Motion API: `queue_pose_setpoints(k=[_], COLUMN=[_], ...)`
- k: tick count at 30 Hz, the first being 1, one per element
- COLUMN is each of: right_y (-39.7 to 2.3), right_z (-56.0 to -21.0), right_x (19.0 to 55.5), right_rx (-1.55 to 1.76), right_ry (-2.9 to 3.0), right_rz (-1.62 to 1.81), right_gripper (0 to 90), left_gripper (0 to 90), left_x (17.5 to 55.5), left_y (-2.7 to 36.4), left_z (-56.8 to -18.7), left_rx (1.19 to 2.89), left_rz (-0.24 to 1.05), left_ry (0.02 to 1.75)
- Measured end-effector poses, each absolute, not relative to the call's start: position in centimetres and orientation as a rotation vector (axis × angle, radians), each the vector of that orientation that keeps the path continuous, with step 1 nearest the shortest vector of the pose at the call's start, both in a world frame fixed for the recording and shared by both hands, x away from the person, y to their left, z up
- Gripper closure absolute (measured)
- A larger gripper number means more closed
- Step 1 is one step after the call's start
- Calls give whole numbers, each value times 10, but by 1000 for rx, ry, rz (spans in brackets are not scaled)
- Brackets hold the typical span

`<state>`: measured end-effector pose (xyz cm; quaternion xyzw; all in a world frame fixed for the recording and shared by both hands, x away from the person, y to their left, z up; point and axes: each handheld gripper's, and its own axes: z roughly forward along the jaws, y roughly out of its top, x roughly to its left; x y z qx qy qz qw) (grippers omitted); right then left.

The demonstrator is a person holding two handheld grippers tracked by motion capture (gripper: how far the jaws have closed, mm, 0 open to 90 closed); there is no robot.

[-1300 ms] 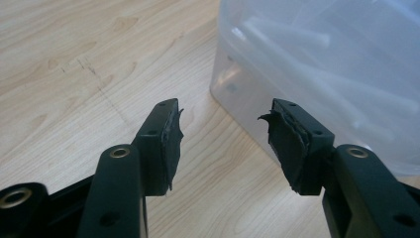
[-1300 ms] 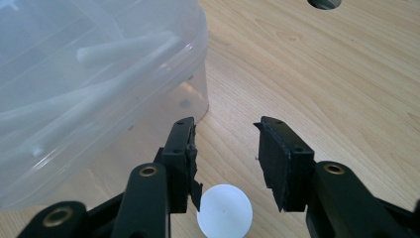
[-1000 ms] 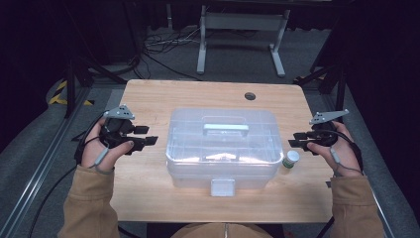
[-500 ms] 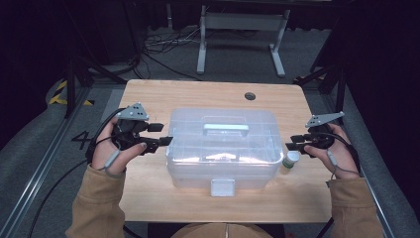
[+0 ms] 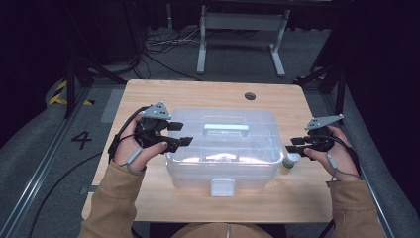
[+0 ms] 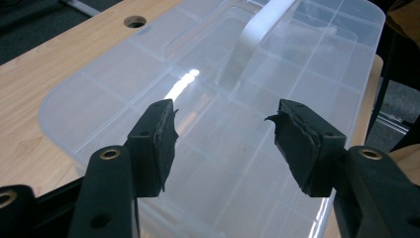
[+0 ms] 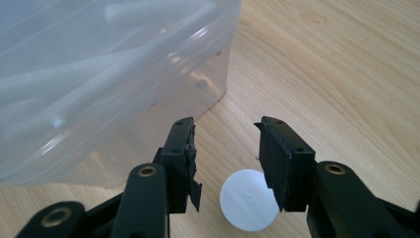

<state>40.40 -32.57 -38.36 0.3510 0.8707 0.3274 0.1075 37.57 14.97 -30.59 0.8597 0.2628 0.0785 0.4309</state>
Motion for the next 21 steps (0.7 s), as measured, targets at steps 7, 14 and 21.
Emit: queue_pose_setpoints(k=[7, 14, 21], right_y=[-329, -336, -339], right_z=[-384, -385, -383], right_x=[394, 385, 378], right_rx=[1040, 1063, 1068], right_ry=[2553, 2535, 2523], right_rz=[956, 956, 960], right_gripper=[587, 584, 583], left_gripper=[412, 412, 430], left_x=[385, 395, 399], left_y=[133, 118, 107], left_z=[-309, -313, -318], left_rx=[2138, 2137, 2147], left_rz=[175, 169, 175], left_ry=[628, 609, 616])
